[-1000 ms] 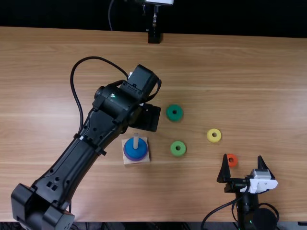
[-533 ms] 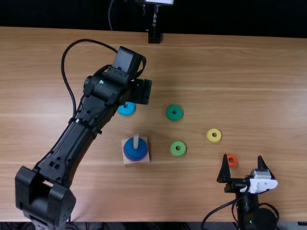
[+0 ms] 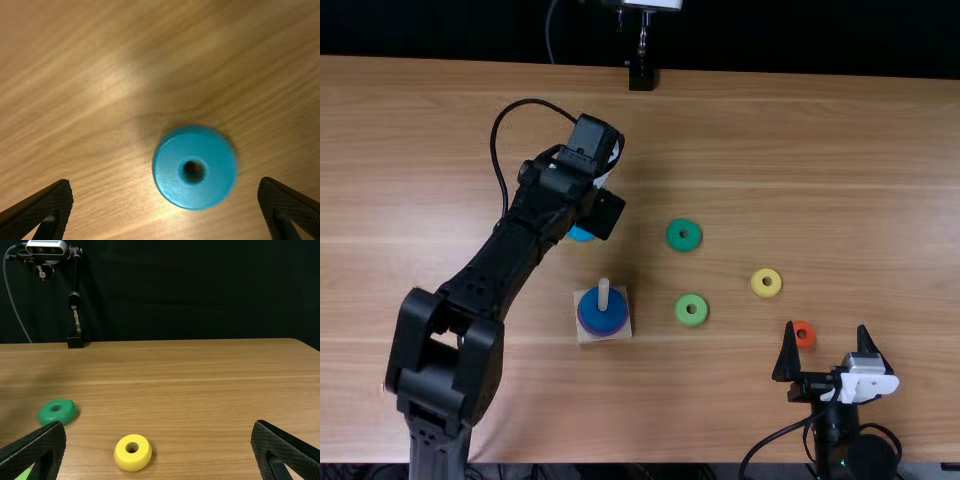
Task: Build the Hanoi tower: stack the rings onto the peg from bottom to top in this color order: purple, dark blue, light blue, dark green, light green, yellow, orange.
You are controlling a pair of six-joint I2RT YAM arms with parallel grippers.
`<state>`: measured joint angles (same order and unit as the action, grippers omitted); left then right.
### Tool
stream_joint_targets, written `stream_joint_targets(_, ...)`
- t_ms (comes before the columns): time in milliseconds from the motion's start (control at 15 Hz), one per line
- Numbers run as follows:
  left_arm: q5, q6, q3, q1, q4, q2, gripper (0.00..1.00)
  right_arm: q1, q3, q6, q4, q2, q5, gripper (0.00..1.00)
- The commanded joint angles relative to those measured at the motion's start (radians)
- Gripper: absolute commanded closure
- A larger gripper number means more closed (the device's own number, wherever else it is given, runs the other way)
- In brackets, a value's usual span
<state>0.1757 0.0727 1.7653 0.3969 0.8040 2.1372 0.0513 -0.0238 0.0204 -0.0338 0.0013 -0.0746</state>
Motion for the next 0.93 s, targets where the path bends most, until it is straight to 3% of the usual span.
stream_joint_targets(0,0.005,0.019,-0.012,-0.023,-0.003,0.033,0.0,-0.007,0.009,-0.004,0.003,-0.001,-0.003,0.0)
stream_joint_targets(133,0.003,0.019,-0.012,-0.024,-0.003,0.063,0.0,-0.007,0.009,-0.004,0.003,-0.001,-0.003,0.0)
stream_joint_targets(200,-0.012,0.019,-0.01,-0.024,-0.005,0.072,0.0,-0.007,0.009,-0.004,0.003,-0.001,-0.003,0.0)
stream_joint_targets(333,-0.085,0.021,-0.009,-0.023,-0.003,0.09,0.0,-0.007,0.009,-0.004,0.003,-0.001,-0.003,0.0)
stream_joint_targets(867,-0.095,0.019,-0.006,-0.013,-0.003,0.119,0.0,-0.007,0.009,-0.004,0.003,-0.001,-0.003,0.0)
